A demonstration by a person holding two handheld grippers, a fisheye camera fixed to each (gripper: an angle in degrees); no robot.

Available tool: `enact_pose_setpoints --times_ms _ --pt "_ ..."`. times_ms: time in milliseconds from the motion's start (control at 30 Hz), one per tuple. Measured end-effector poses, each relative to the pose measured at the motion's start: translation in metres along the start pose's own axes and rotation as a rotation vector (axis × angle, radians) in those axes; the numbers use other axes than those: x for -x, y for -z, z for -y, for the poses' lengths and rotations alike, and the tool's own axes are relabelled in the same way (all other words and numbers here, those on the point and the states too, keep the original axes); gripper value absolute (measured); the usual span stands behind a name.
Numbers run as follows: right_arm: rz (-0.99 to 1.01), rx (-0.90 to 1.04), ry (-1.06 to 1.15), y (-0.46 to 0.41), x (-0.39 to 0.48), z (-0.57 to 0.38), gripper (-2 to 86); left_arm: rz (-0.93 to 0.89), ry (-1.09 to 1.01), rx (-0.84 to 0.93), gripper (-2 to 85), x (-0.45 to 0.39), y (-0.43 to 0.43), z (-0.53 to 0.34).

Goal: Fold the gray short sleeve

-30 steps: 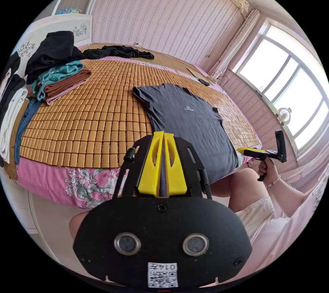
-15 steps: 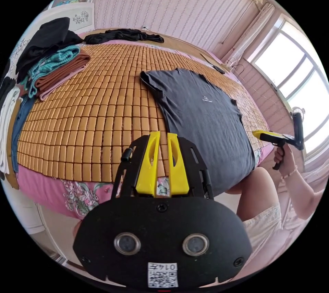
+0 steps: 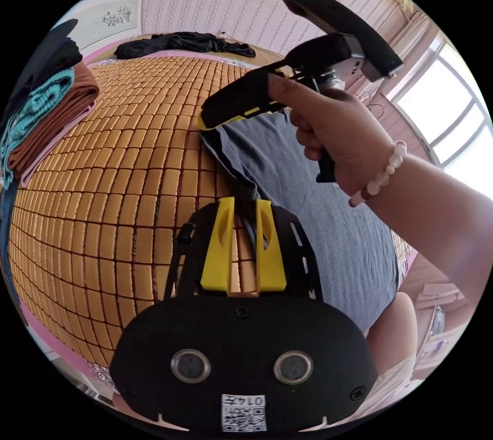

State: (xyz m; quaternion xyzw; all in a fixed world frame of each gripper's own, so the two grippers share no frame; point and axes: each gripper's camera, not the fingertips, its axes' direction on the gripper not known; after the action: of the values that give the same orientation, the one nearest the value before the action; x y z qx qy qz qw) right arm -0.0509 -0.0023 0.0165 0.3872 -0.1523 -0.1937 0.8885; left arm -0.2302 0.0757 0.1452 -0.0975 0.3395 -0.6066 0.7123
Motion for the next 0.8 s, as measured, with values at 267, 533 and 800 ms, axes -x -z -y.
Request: enact_pose_setpoints --times_ms 267,533,800 --pt "0.224 -0.071 -0.127 0.033 -0.041 0.009 2.8 0.051 -0.101 0.02 3.9 -0.011 -0.013 0.004" --pt "0.189 -0.085 -0.265 0.068 -0.108 -0.041 6.2 -0.009 -0.247 0.005 6.2 -0.038 -0.01 0.0" --pt "0.154 -0.048 -0.232 0.083 -0.12 -0.02 6.9 -0.039 -0.314 -0.006 6.5 -0.065 -0.013 0.0"
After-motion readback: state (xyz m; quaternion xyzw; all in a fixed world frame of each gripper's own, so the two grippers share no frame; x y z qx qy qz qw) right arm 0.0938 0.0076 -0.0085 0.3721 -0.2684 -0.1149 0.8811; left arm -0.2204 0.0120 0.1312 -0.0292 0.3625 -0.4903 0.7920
